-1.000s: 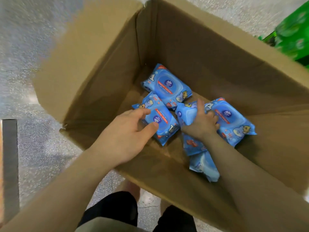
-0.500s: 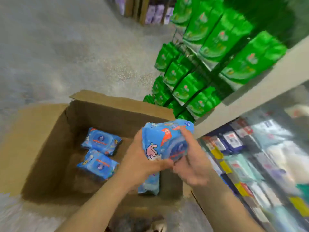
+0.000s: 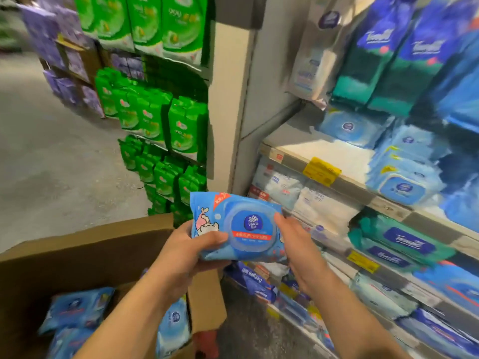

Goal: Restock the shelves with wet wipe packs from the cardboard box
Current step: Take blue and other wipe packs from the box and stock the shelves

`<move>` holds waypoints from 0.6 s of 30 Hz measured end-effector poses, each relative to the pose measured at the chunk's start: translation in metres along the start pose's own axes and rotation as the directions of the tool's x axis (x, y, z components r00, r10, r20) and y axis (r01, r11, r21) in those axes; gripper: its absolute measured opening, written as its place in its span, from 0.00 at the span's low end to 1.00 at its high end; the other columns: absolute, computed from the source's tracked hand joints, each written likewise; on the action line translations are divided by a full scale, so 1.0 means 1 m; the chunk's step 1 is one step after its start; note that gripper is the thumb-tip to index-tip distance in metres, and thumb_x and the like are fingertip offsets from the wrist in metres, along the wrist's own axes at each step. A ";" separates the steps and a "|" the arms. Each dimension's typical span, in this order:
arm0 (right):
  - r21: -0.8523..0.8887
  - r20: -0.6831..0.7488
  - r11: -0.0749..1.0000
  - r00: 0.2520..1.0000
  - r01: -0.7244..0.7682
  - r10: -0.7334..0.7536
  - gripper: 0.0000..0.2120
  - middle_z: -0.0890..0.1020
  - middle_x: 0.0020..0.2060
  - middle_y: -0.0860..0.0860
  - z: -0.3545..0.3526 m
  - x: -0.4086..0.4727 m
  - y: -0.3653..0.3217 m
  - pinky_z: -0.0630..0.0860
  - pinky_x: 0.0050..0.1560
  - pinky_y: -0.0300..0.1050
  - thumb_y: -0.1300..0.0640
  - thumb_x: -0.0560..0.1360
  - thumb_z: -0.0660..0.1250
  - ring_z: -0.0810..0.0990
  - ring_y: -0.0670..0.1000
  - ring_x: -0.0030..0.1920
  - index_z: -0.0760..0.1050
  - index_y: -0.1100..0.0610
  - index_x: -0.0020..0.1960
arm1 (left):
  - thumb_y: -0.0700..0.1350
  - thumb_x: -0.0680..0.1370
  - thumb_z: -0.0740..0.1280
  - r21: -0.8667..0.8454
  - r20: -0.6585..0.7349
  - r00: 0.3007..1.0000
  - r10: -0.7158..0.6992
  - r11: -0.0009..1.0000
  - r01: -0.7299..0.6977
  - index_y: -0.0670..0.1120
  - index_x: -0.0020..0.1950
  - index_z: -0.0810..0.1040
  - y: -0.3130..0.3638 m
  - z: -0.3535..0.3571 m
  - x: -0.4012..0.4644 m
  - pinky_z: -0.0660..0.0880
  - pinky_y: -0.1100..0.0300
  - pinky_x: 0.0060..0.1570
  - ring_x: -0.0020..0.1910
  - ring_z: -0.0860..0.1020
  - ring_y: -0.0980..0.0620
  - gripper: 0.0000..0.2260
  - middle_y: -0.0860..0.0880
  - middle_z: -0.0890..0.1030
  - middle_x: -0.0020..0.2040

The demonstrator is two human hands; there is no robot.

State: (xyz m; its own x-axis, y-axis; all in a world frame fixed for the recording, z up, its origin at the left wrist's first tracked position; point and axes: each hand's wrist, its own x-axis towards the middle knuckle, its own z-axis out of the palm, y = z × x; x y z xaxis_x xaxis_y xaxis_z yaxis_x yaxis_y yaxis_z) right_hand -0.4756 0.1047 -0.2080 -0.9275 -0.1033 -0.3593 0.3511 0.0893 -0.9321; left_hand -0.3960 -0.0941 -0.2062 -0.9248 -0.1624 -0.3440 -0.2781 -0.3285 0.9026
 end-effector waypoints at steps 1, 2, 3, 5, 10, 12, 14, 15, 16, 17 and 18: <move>0.075 0.009 0.997 1.000 0.003 -0.004 0.16 0.87 0.53 0.53 -0.017 0.001 0.000 0.85 0.51 0.56 0.46 0.81 0.66 0.87 0.55 0.51 0.77 0.53 0.64 | 0.42 0.64 0.78 -0.004 0.011 1.000 0.001 1.000 -0.001 0.39 0.64 0.77 -0.002 0.017 0.002 0.84 0.50 0.40 0.45 0.86 0.43 0.29 0.39 0.86 0.54; 0.096 -0.010 0.995 1.000 0.024 -0.023 0.16 0.87 0.53 0.54 -0.034 0.001 0.000 0.83 0.54 0.60 0.46 0.80 0.68 0.87 0.57 0.52 0.78 0.52 0.64 | 0.41 0.65 0.78 -0.008 0.028 1.000 0.006 1.000 -0.006 0.39 0.64 0.77 -0.004 0.033 0.005 0.84 0.50 0.41 0.46 0.86 0.42 0.29 0.38 0.86 0.54; 0.108 -0.034 0.993 0.998 0.057 -0.053 0.14 0.87 0.53 0.54 -0.050 0.000 -0.002 0.83 0.54 0.61 0.47 0.80 0.68 0.87 0.57 0.52 0.78 0.52 0.62 | 0.40 0.66 0.79 -0.014 0.050 0.999 0.009 1.000 -0.008 0.38 0.65 0.77 -0.004 0.049 0.007 0.84 0.50 0.41 0.48 0.86 0.42 0.28 0.38 0.86 0.55; 0.130 -0.103 0.985 0.989 0.115 -0.102 0.11 0.87 0.52 0.52 -0.079 0.000 -0.005 0.84 0.51 0.56 0.50 0.82 0.67 0.87 0.54 0.51 0.78 0.52 0.62 | 0.42 0.70 0.79 0.002 0.103 0.994 0.022 1.000 -0.023 0.39 0.66 0.77 -0.001 0.080 0.010 0.84 0.50 0.43 0.52 0.86 0.41 0.27 0.39 0.86 0.57; 0.130 -0.184 0.965 0.962 0.226 -0.201 0.14 0.86 0.56 0.47 -0.128 -0.002 -0.018 0.84 0.54 0.57 0.49 0.81 0.67 0.86 0.50 0.55 0.75 0.47 0.66 | 0.47 0.81 0.67 0.207 0.199 0.974 0.105 0.967 -0.146 0.46 0.66 0.77 0.023 0.138 0.023 0.83 0.56 0.44 0.51 0.86 0.49 0.14 0.47 0.87 0.56; 0.071 -0.234 0.958 0.938 0.278 -0.255 0.16 0.84 0.59 0.45 -0.137 0.005 -0.025 0.84 0.47 0.46 0.47 0.80 0.67 0.85 0.46 0.56 0.74 0.46 0.68 | 0.52 0.80 0.67 0.279 0.236 0.962 0.140 0.938 -0.205 0.49 0.66 0.77 0.034 0.153 0.031 0.83 0.54 0.50 0.53 0.86 0.50 0.16 0.50 0.87 0.56; -0.008 -0.263 0.943 0.909 0.333 -0.323 0.25 0.82 0.63 0.44 -0.141 0.009 -0.036 0.83 0.50 0.43 0.40 0.78 0.66 0.83 0.44 0.58 0.70 0.46 0.73 | 0.57 0.77 0.70 0.321 0.265 0.947 0.184 0.909 -0.266 0.51 0.65 0.78 0.044 0.161 0.042 0.81 0.49 0.59 0.56 0.85 0.51 0.19 0.52 0.87 0.57; -0.040 -0.273 0.935 0.896 0.352 -0.349 0.29 0.80 0.65 0.43 -0.144 0.013 -0.041 0.81 0.55 0.45 0.38 0.77 0.66 0.82 0.44 0.60 0.67 0.45 0.75 | 0.59 0.77 0.73 0.349 0.278 0.938 0.206 0.888 -0.298 0.52 0.65 0.78 0.050 0.163 0.051 0.79 0.46 0.62 0.58 0.85 0.51 0.20 0.53 0.86 0.58; -0.070 -0.275 0.925 0.885 0.373 -0.377 0.30 0.79 0.66 0.43 -0.144 0.018 -0.049 0.79 0.60 0.43 0.39 0.77 0.65 0.81 0.43 0.62 0.64 0.46 0.76 | 0.61 0.76 0.74 0.372 0.294 0.929 0.225 0.868 -0.328 0.53 0.64 0.78 0.055 0.165 0.062 0.78 0.45 0.64 0.59 0.84 0.52 0.21 0.54 0.86 0.59; -0.097 -0.278 0.916 0.873 0.389 -0.400 0.30 0.79 0.67 0.43 -0.144 0.023 -0.057 0.76 0.60 0.38 0.42 0.79 0.65 0.80 0.41 0.61 0.62 0.47 0.78 | 0.61 0.74 0.74 0.381 0.309 0.919 0.243 0.854 -0.354 0.54 0.64 0.78 0.061 0.166 0.074 0.77 0.44 0.66 0.59 0.84 0.53 0.22 0.55 0.86 0.59; -0.119 -0.282 0.905 0.860 0.407 -0.424 0.29 0.79 0.66 0.43 -0.144 0.028 -0.066 0.74 0.57 0.32 0.46 0.80 0.66 0.79 0.38 0.60 0.61 0.48 0.78 | 0.60 0.74 0.73 0.376 0.322 0.910 0.261 0.847 -0.376 0.54 0.64 0.78 0.066 0.167 0.087 0.76 0.44 0.66 0.60 0.84 0.53 0.22 0.55 0.85 0.60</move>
State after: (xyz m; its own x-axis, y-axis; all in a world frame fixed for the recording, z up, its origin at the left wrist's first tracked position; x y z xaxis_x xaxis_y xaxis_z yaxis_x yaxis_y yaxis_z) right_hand -0.5438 0.2389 -0.1498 -0.9832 0.1529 0.0993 -0.0752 0.1562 -0.9849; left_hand -0.5382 0.0250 -0.1334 -0.9978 0.0658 0.0062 0.0149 0.1323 0.9911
